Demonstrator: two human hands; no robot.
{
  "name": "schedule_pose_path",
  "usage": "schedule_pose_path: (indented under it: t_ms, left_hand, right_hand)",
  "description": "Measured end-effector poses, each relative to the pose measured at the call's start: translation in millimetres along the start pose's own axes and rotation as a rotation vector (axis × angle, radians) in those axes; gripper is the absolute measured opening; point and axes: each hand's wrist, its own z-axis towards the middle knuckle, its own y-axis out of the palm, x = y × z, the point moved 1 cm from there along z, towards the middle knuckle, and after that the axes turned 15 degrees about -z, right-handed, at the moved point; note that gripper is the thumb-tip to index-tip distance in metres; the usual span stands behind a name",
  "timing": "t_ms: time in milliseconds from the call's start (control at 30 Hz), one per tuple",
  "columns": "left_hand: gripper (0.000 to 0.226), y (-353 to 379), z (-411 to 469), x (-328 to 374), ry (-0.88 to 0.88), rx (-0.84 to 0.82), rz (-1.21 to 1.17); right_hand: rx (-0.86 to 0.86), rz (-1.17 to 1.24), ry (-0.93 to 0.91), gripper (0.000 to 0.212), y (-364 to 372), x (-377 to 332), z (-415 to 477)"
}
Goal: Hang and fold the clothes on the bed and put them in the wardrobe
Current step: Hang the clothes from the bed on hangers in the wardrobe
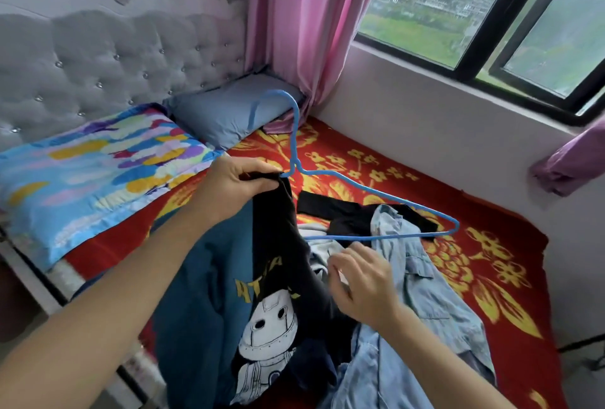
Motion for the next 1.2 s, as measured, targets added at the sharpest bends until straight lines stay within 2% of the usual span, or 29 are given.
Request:
schedule_pose_path:
  t_ms: [67, 133, 167, 233, 267, 367, 433, 500, 600, 667, 733, 867, 900, 933, 1000, 1067, 1133, 1200]
  left_hand:
    - [0.041, -6.7, 6.9, 11.7, 0.040, -0.003, -0.016]
    - [0.041, -8.2, 9.9, 23.2, 0.077, -0.033, -0.039]
    - [0.042, -7.9, 10.4, 28.3, 0.092, -0.051, -0.050]
    - [0.043, -7.3, 11.1, 36.4, 0.121, -0.077, -0.071]
    - [0.043, -6.8, 12.1, 39.8, 0.132, -0.087, -0.076]
    - [0.043, -5.6, 16.5, 47.6, 0.145, -0.093, -0.089]
    - [0.046, -7.0, 19.7, 49.3, 0.144, -0.064, -0.130]
    - [0.046, -8.8, 21.2, 49.1, 0.135, -0.042, -0.161]
    - [0.039, -14.1, 21.4, 45.2, 0.124, -0.031, -0.180]
    - [0.051, -20.2, 21.7, 42.5, 0.133, -0.010, -0.180]
    - [0.052, -30.1, 22.3, 39.2, 0.152, 0.006, -0.194]
    - [0.055, -53.1, 24.2, 31.0, 0.166, 0.085, -0.210]
    - [0.056, -56.7, 25.2, 27.6, 0.165, 0.092, -0.197]
    - [0.056, -59.6, 25.4, 24.6, 0.160, 0.087, -0.180]
    - [0.055, -64.1, 23.4, 18.8, 0.153, 0.062, -0.116]
    - [0.048, -65.0, 20.0, 12.8, 0.184, 0.002, 0.041]
    - [0.038, -62.4, 17.2, 6.7, 0.234, -0.053, 0.187]
    - [0.036, -58.2, 14.8, 4.0, 0.275, -0.099, 0.253]
  right_hand:
    - [-0.304, 0.016, 0.086, 0.017, 10.7, 0.7, -24.2]
    - [-0.608, 0.072, 0.363, 0.017, 21.5, 8.5, -32.2]
    - [-0.660, 0.173, 0.547, 0.020, 24.5, 14.2, -30.8]
    - [-0.559, 0.433, 0.841, 0.034, 26.9, 21.1, -17.4]
    - [-0.482, 0.566, 0.919, 0.041, 26.1, 21.4, -5.9]
    - [-0.321, 0.941, 0.942, 0.051, 26.6, 15.7, 26.0]
    - [-0.313, 1.102, 0.958, 0.047, 27.7, 7.6, 40.2]
    - [-0.351, 1.143, 0.949, 0.039, 29.3, 0.3, 45.8]
    - [-0.540, 1.011, 0.857, 0.035, 32.3, -3.7, 43.1]
    - [-0.775, 0.812, 0.718, 0.033, 28.2, 0.4, 36.9]
    - [-0.956, 0.535, 0.532, 0.027, 22.5, 11.0, 24.2]
    - [-1.071, 0.046, 0.294, 0.022, -0.2, 41.8, -3.9]
    - [-1.076, -0.071, 0.252, 0.026, -9.7, 49.8, -8.4]
    - [-1.010, -0.192, 0.204, 0.027, -21.4, 58.1, -11.4]
    - [-0.743, -0.399, 0.144, 0.028, -48.7, 74.2, -13.7]
    - [-0.528, -0.426, 0.143, 0.025, -75.6, 85.5, -13.6]
    - [-0.466, -0.436, 0.093, 0.015, -94.5, 93.6, -11.0]
    - [-0.477, -0.424, 0.078, 0.012, -108.0, 96.7, -8.6]
